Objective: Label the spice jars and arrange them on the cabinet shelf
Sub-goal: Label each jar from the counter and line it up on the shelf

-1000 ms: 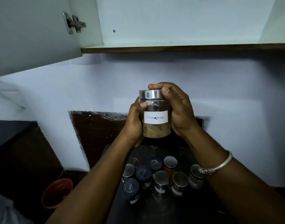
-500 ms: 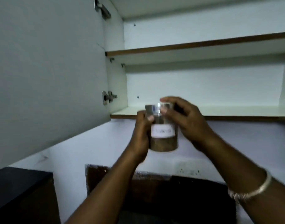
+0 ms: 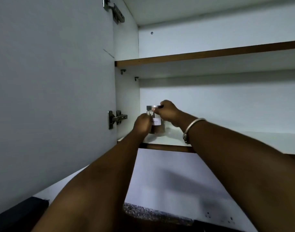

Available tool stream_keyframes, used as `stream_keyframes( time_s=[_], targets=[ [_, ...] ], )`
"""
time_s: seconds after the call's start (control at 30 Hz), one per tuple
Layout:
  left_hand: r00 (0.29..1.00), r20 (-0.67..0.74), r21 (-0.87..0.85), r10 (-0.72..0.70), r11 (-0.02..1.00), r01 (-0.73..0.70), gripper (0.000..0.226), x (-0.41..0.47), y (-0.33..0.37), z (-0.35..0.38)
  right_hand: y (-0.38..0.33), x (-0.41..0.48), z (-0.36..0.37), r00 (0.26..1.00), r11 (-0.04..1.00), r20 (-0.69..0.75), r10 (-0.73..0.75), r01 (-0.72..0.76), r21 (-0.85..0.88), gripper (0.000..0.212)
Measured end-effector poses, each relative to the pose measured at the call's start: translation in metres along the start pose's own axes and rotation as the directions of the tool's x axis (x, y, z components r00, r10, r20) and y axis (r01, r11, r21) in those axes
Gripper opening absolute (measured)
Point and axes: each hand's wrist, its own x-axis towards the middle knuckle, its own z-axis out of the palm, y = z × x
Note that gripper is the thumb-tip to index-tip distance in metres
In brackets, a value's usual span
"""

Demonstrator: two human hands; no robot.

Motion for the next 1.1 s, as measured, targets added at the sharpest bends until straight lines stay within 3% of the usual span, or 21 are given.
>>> stream_keyframes(
  time_s=[0.13, 0.23, 0.3, 0.67, 1.1],
  targets=[
    [0.982, 0.03, -0.138, -0.185, 0.973, 0.187, 0.029, 0.034, -0.016, 0.006, 0.028, 0.038, 0.028, 0.996, 0.999, 0.071, 0.052, -0.053, 0.012, 0.03],
    [0.959, 0.034, -0.252, -0.281, 0.926, 0.28, 0.033, 0.052, -0.023, 0.005, 0.032, 0.054, 0.035, 0.99, 0.993, 0.094, 0.108, -0.111, 0.028, 0.055],
    [0.956, 0.027, -0.33, -0.293, 0.9, 0.285, 0.032, 0.062, -0.028, 0.003, 0.034, 0.062, 0.035, 0.983, 0.989, 0.104, 0.151, -0.149, -0.024, 0.064],
    [0.951, 0.066, -0.487, -0.301, 0.823, 0.294, 0.034, 0.079, -0.042, -0.003, 0.045, 0.088, 0.053, 0.995, 0.932, 0.063, 0.079, -0.051, -0.36, 0.052],
    [0.945, 0.067, -0.53, -0.32, 0.791, 0.305, 0.03, 0.078, -0.042, -0.007, 0.044, 0.08, 0.068, 0.999, 0.968, 0.001, 0.05, -0.048, -0.244, 0.04]
  ],
)
